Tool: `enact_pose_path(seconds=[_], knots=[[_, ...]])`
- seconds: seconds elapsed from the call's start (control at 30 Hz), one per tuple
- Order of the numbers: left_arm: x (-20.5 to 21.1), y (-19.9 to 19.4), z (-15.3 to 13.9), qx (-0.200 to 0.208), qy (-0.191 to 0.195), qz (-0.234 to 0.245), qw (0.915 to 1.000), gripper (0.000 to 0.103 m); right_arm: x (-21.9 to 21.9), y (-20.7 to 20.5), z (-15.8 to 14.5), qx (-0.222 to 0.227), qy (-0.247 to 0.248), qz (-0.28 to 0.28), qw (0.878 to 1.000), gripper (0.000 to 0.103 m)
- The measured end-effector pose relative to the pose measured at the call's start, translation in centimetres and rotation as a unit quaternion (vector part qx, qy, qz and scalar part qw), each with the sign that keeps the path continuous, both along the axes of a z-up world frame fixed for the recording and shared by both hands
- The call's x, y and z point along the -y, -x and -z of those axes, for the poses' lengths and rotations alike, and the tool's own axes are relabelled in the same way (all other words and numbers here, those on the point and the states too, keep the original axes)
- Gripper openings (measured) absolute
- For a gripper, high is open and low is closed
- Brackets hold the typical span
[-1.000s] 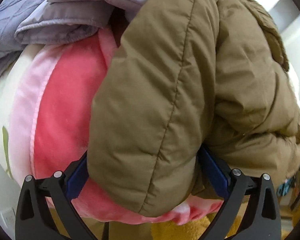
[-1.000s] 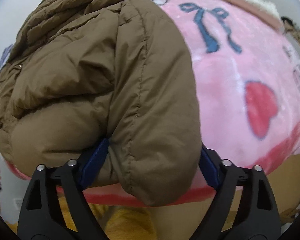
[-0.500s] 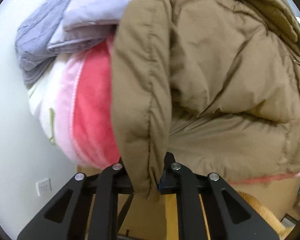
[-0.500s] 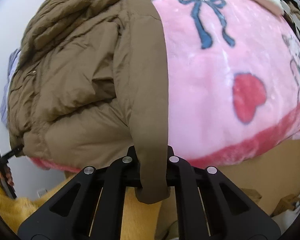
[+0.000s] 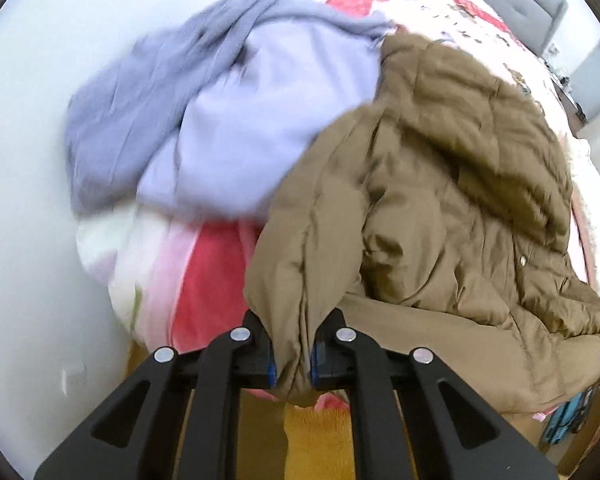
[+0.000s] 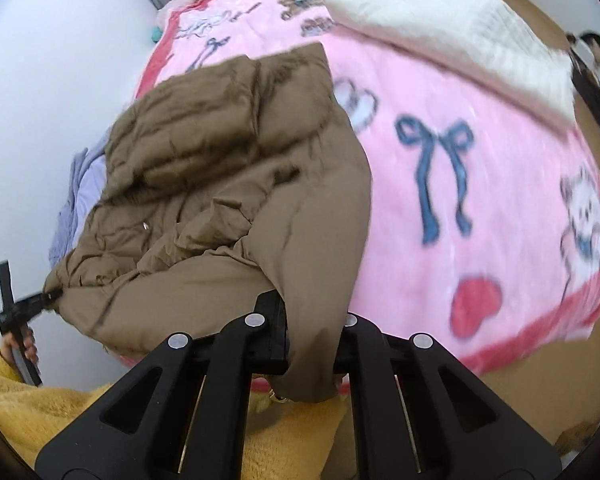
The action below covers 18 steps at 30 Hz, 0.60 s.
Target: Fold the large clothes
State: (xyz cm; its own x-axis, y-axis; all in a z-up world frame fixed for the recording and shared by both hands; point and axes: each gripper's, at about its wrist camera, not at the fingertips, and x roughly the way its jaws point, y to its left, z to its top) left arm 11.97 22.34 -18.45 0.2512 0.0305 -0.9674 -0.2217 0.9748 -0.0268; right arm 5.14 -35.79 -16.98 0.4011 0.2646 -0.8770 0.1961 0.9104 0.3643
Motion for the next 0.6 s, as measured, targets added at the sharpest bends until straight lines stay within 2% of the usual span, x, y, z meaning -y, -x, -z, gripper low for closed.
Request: enact_pose_path(seconds=[0.1,0.3,0.4,0.5,0.6], knots=[[1.1,-5.0,-1.3,0.005,-0.003,0.014,0.9999,0.011,-0.1,-3.0,-1.6,0.003,0.008,0.006,1.000,0.006],[1.1,-13.8,-3.8,0.003,0.050,-0.002,0.9988,0.010,0.6,-9.8,-6.1,0.019,0.015,0.040,0.999,0.006],[1.4,-17.3,-4.9,0.009,0.043,0.006,0.9990,0.010,1.2,-13.9,-8.1,0.037,0.016,0.037,0.998,0.006],[2.6,-21.9,-5.7,0.003,0.032,0.021,0.9993,0.010,2.0,-17.9,-8.6,0.036,0.012,0.036,0.999,0.006],[3.4,-25.7,-4.9,-0.015,0.035,0.013,0.9992,0.010,3.0,-22.2,-7.4,0.014,0.001,0.048,0.999,0.006]])
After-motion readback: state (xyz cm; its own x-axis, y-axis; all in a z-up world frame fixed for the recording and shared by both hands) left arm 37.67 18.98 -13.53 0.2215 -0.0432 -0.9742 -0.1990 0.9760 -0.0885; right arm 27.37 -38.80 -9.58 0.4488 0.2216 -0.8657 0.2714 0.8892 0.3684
